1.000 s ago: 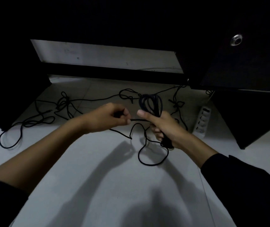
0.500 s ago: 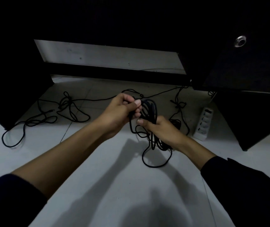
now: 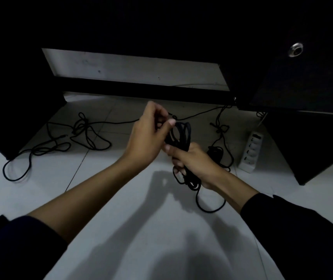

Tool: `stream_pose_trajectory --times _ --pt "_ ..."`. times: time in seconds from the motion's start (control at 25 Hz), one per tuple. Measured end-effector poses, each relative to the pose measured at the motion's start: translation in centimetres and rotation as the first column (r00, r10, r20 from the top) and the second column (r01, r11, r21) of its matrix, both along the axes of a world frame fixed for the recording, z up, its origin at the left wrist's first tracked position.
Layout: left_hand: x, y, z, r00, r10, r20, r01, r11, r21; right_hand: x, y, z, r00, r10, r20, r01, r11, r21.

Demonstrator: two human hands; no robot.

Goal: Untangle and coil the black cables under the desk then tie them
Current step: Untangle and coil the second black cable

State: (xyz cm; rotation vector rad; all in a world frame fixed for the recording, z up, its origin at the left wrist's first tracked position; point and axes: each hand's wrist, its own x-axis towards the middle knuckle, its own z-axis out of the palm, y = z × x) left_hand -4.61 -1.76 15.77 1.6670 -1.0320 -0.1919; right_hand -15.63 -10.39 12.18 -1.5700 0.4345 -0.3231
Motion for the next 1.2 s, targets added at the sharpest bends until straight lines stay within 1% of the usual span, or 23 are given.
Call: stream_pose_trajectory --times 0.04,0.08,0.12,0.16,0.24,0.28,0.32,0.4,0.48,0.52,0.6,0.68,0.72,0.8,0.84,0.92,1.0,1.08,1.12,1.2 --pt "-0.2 0.3 -0.4 1.000 0.015 0.001 -0.015 1.000 -0.024 0.3 0.0 0.2 0.999 -0.044 0.025 0.043 0.998 0.047" --pt "-0.7 0.6 -0.7 0.994 -0.005 -0.110 0.001 0.999 -0.037 0.5 -0.1 0.4 0.995 -0.087 0.055 0.081 0.991 0.102" --pt "-1.1 0.9 -1.3 0.965 -0.075 -0.250 0.070 0.997 -0.028 0.6 -0.3 0.6 0.989 -0.121 0.083 0.108 0.984 0.141" --pt "-1.7 1.2 -1.8 0.911 -0.185 -0.369 0.201 0.980 0.005 0.7 -0.5 0.8 0.984 -0.146 0.103 0.128 0.978 0.166" --pt "-2.7 2.1 -3.3 0.787 -0.391 -0.477 0.488 0.868 0.094 0.6 -1.3 1.2 0.975 -0.185 0.120 0.159 0.968 0.193" --pt "-3.0 2.4 -4.1 0.763 -0.422 -0.489 0.546 0.825 0.141 0.5 -1.7 1.3 0.970 -0.203 0.132 0.173 0.963 0.209" --pt "-3.1 2.5 -4.8 0.779 -0.410 -0.475 0.543 0.819 0.183 0.4 -2.0 1.4 0.964 -0.221 0.149 0.184 0.957 0.224" --pt "-2.8 2.6 -6.1 0.837 -0.361 -0.412 0.493 0.824 0.280 0.2 -2.9 1.3 0.950 -0.258 0.174 0.216 0.949 0.228" --pt "-2.7 2.9 -7.0 0.871 -0.408 -0.273 0.486 0.794 0.364 0.1 -3.4 1.3 0.939 -0.299 0.170 0.260 0.941 0.215" --pt "-2.8 3.0 -7.3 0.875 -0.447 -0.185 0.482 0.768 0.421 0.0 -3.7 1.4 0.934 -0.316 0.167 0.280 0.937 0.209" --pt "-2.5 3.3 -7.8 0.847 -0.531 0.010 0.450 0.727 0.519 -0.3 -4.2 1.5 0.927 -0.341 0.158 0.314 0.933 0.173" --pt "-1.5 3.4 -7.6 0.797 -0.573 0.188 0.392 0.729 0.561 -0.5 -4.8 1.7 0.926 -0.355 0.130 0.351 0.935 0.055" --pt "-0.9 3.3 -7.2 0.770 -0.577 0.272 0.367 0.750 0.550 -0.6 -5.0 1.7 0.928 -0.357 0.108 0.363 0.931 -0.045" --pt "0.2 3.0 -5.6 0.733 -0.549 0.401 0.352 0.811 0.467 -0.7 -5.1 1.6 0.933 -0.356 0.050 0.357 0.904 -0.234" --pt "0.5 2.8 -4.7 0.733 -0.521 0.437 0.357 0.842 0.405 -0.7 -5.0 1.5 0.935 -0.355 0.020 0.346 0.893 -0.287" --pt "0.6 2.2 -2.9 0.763 -0.471 0.443 0.372 0.880 0.296 -0.6 -4.2 1.2 0.944 -0.329 -0.034 0.302 0.898 -0.319" --pt "0.0 1.5 -1.7 0.824 -0.437 0.361 0.370 0.897 0.242 -0.3 -3.1 1.1 0.965 -0.256 -0.052 0.232 0.932 -0.280" --pt "-0.5 0.9 -0.9 0.890 -0.364 0.275 0.302 0.922 0.242 0.0 -2.1 1.2 0.979 -0.202 -0.037 0.191 0.961 -0.198" --pt "-0.7 0.6 -0.6 0.903 -0.318 0.288 0.246 0.934 0.259 0.1 -1.8 1.4 0.981 -0.194 -0.025 0.187 0.968 -0.165" --pt "-0.7 0.1 -0.1 0.898 -0.234 0.371 0.127 0.948 0.292 0.1 -1.6 1.5 0.980 -0.197 -0.023 0.191 0.969 -0.158"
